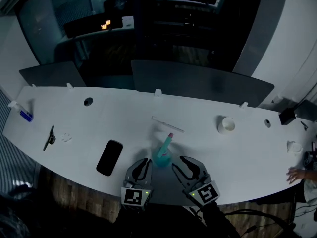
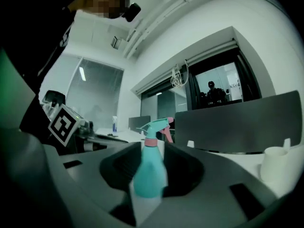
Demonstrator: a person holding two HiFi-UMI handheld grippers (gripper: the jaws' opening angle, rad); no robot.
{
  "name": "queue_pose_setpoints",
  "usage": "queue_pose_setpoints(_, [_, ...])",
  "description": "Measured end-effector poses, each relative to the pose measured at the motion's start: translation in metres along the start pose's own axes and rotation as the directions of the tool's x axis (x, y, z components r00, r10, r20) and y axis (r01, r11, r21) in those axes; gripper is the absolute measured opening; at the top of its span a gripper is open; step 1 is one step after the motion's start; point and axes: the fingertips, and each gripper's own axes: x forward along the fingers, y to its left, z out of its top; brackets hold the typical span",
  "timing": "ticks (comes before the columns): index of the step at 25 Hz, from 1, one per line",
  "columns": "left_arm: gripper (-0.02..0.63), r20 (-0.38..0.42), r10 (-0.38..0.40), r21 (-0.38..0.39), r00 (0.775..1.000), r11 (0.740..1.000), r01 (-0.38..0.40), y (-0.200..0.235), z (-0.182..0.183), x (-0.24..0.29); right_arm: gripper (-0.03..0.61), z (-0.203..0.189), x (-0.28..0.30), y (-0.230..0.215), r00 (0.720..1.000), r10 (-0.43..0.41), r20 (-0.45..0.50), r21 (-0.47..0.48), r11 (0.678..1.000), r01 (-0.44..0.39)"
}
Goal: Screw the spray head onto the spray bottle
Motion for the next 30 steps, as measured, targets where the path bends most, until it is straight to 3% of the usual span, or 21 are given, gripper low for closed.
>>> queue_pose_setpoints(1, [0.003, 0.008, 0.040, 0.027, 0.999, 0.999, -0.040, 0.003, 0.005, -0.003, 0.035, -0.004, -0.002, -0.004, 0.999, -0.032, -0.044, -0.022, 0.999, 0.031])
queue_pose_setpoints(2, [0.003, 0.012, 0.070, 0.057, 0.997, 0.996, -0.070, 0.005, 0.009, -0.006, 0.003, -0.007, -0.003, -0.007, 0.995, -0.067, -0.081, -0.040, 0.997, 0.064])
queue_pose_setpoints(4, [0.003, 0.029, 0.110, 0.113, 0.994, 0.987, -0.112, 0.004, 0.016, -0.014, 0.003, -0.007, -0.007, -0.009, 0.988, -0.120, -0.096, -0.068, 0.991, 0.114])
queue_pose_setpoints(8, [0.003, 0.083, 0.144, 0.184, 0.986, 0.970, -0.157, -0.001, 0.037, -0.028, 0.003, 0.009, -0.011, -0.003, 0.987, -0.159, -0.019, -0.074, 0.985, 0.157])
queue_pose_setpoints(12, [0.003, 0.079, 0.178, 0.130, 0.981, 0.974, -0.187, -0.005, 0.038, -0.045, 0.003, 0.022, -0.023, 0.009, 0.983, -0.183, 0.031, -0.088, 0.979, 0.185])
queue_pose_setpoints(16, [0.003, 0.064, 0.230, 0.117, 0.971, 0.965, -0.236, -0.008, 0.030, -0.070, 0.003, 0.025, -0.046, 0.024, 0.958, -0.278, 0.076, -0.171, 0.942, 0.287])
queue_pose_setpoints(19, [0.003, 0.066, 0.215, 0.103, 0.974, 0.970, -0.221, -0.017, 0.023, -0.096, 0.003, 0.020, -0.066, 0.047, 0.943, -0.326, 0.069, -0.141, 0.932, 0.333])
queue_pose_setpoints(30, [0.003, 0.099, 0.186, 0.085, 0.977, 0.977, -0.195, -0.037, 0.012, -0.198, 0.003, 0.033, -0.134, 0.136, 0.918, -0.381, 0.111, -0.110, 0.913, 0.392])
